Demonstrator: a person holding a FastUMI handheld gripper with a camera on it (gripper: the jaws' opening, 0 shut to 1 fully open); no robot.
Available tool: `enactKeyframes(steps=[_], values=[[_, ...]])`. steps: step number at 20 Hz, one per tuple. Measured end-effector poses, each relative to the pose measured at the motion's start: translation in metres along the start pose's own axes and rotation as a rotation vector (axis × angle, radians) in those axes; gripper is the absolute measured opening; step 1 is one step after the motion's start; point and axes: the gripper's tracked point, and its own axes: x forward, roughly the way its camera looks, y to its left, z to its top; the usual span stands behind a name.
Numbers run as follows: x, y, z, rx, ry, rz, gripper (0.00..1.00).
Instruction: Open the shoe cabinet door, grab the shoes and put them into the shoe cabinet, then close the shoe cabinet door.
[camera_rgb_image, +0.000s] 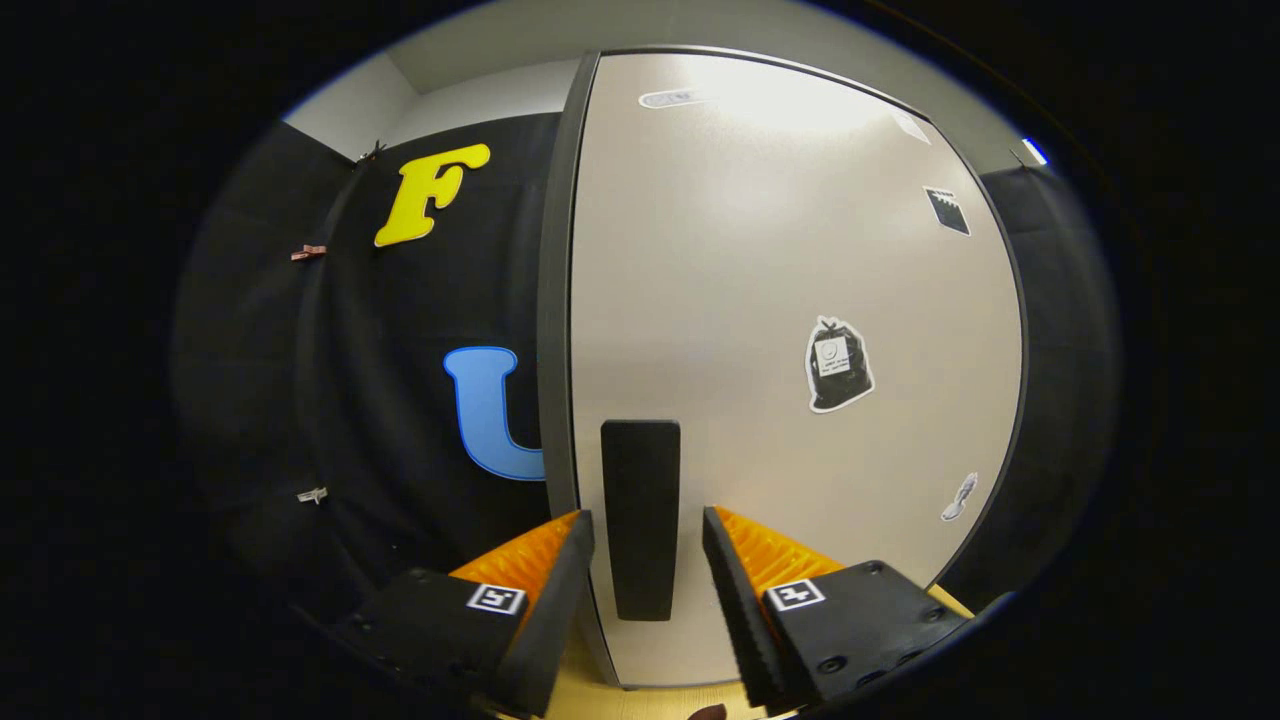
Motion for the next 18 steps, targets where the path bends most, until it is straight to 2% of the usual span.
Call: enactKeyframes(steps=[1, 2, 3, 4, 5, 6, 8, 12, 18], values=[[0.003, 0.003, -0.002, 0.007, 0.007, 0.002, 0.5], [0.005, 0.002, 0.002, 0.009, 0.003, -0.011, 0.44], [0.004, 0.002, -0.003, 0.003, -0.004, -0.014, 0.4], [0.002, 0.0, -0.003, 0.001, -0.008, -0.023, 0.4], [0.001, 0.0, -0.002, 0.008, -0.012, -0.024, 0.33], [0.005, 0.0, -0.003, 0.023, -0.007, -0.036, 0.33], [0.002, -0.001, -0.004, 0.027, 0.021, -0.044, 0.22], [-0.01, 0.0, -0.001, 0.032, 0.009, -0.004, 0.15], [-0.05, -0.004, 0.004, 0.028, -0.002, 0.065, 0.15]])
